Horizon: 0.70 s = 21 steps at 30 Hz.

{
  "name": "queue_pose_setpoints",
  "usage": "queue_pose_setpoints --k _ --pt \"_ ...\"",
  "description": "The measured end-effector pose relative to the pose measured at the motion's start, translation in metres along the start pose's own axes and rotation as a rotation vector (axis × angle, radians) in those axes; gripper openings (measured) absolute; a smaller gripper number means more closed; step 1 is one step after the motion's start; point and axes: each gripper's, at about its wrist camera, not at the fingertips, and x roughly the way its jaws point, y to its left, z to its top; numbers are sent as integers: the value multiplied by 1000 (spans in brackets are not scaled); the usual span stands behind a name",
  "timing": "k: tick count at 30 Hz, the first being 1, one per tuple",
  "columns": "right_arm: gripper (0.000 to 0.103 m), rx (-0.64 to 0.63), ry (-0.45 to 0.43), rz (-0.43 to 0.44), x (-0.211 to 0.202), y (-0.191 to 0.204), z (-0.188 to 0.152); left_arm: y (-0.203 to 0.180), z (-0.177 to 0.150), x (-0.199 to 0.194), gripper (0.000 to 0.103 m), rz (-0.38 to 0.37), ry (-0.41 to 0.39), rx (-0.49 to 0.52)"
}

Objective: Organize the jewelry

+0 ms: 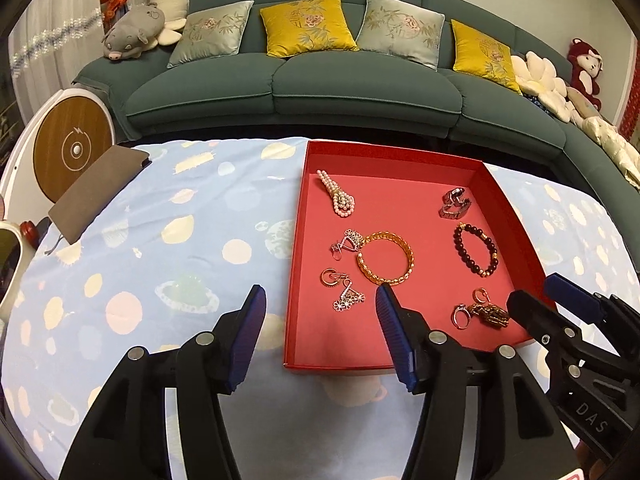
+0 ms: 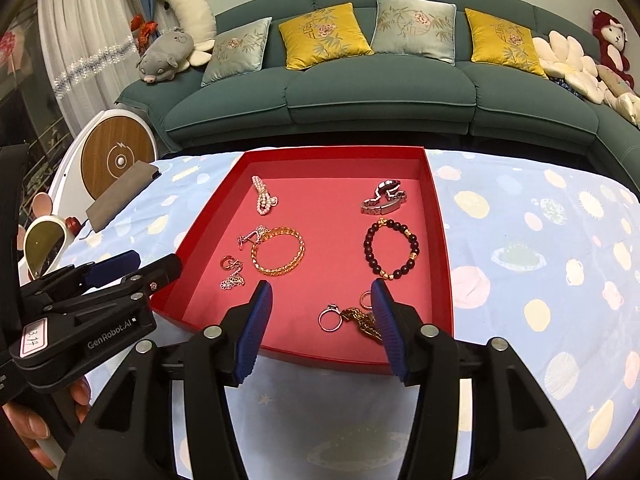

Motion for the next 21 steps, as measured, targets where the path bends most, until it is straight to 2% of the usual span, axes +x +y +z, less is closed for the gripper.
queue_pose_setpoints --k 4,7,21 --pt "56 -10 -11 -5 -4 3 0 -2 0 -4 64 -4 -6 -5" --pt "60 -22 -14 -14 -5 6 -3 -5 -1 -5 64 -8 -5 6" --pt "62 -22 -5 -25 -4 3 -6 -17 -6 -4 64 11 1 41"
